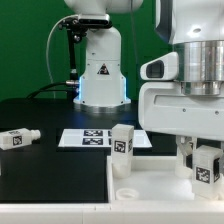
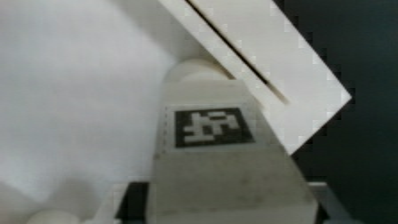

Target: Assemble square table

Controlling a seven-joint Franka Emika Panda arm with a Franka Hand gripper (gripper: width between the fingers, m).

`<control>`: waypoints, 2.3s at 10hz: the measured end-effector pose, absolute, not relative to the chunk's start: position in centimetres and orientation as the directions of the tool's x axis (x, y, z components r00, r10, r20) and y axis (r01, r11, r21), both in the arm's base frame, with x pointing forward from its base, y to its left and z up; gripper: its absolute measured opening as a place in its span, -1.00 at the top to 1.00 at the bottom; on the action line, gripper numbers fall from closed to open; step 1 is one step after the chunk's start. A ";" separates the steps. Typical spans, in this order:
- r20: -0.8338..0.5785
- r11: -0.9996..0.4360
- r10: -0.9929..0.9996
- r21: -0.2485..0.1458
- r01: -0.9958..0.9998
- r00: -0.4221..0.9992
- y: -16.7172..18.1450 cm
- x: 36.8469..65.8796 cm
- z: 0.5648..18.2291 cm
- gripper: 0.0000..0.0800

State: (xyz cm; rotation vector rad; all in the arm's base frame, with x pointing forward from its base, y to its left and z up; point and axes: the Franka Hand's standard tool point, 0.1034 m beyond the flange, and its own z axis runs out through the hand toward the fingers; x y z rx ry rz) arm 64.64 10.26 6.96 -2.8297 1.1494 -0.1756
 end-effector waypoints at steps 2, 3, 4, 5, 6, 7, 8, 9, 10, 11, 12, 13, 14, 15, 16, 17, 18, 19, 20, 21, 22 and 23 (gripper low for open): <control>0.075 -0.715 -0.699 -0.119 -0.689 0.712 10.3 64.6 7.0 0.28; 0.075 -0.715 -0.699 -0.119 -0.689 0.712 10.3 64.6 7.0 0.28; 0.075 -0.715 -0.699 -0.119 -0.689 0.712 10.3 64.6 7.0 0.28; 0.072 -0.676 -0.736 -0.133 -0.725 0.673 10.1 64.7 7.0 0.28; 0.024 -0.525 -0.850 -0.132 -0.841 0.527 10.2 64.3 7.1 0.28; -0.015 -0.371 -0.927 -0.119 -0.921 0.375 10.3 64.0 7.1 0.28; -0.051 -0.228 -0.971 -0.114 -0.967 0.235 10.4 63.9 7.0 0.28; -0.086 -0.068 -0.993 -0.106 -0.992 0.077 10.6 63.9 7.0 0.28; -0.121 0.079 -0.990 -0.096 -0.992 -0.067 10.6 63.9 7.0 0.28; -0.144 0.167 -0.978 -0.088 -0.982 -0.153 10.6 63.9 7.0 0.28; -0.144 0.169 -0.977 -0.087 -0.982 -0.156 10.6 63.9 7.0 0.28; -0.141 0.145 -0.981 -0.091 -0.985 -0.132 10.6 63.9 6.9 0.10; -0.128 0.059 -0.991 -0.103 -0.993 -0.046 10.6 64.0 7.0 0.10; -0.105 -0.116 -0.986 -0.129 -0.985 0.130 10.9 64.1 7.1 -0.39; -0.084 -0.271 -0.955 -0.140 -0.952 0.284 11.5 63.9 7.1 -0.39; -0.066 -0.379 -0.918 -0.141 -0.915 0.391 12.2 63.5 7.1 -0.58; -0.057 -0.429 -0.896 -0.143 -0.892 0.441 11.9 63.6 7.0 -0.58; -0.047 -0.481 -0.870 -0.145 -0.865 0.492 11.8 63.6 6.9 -0.62; -0.036 -0.541 -0.834 -0.147 -0.828 0.551 11.7 63.6 6.9 -0.62; -0.019 -0.612 -0.784 -0.146 -0.777 0.621 11.6 63.6 6.9 -0.62; 0.009 -0.767 -0.635 -0.129 -0.628 0.773 11.2 63.8 7.1 -0.62; 0.027 -0.877 -0.473 -0.105 -0.468 0.881 10.8 63.9 7.1 -0.62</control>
Offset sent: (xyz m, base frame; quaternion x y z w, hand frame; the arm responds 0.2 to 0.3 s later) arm 0.0000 0.0000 0.0000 0.0000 0.0000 0.0000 1.0000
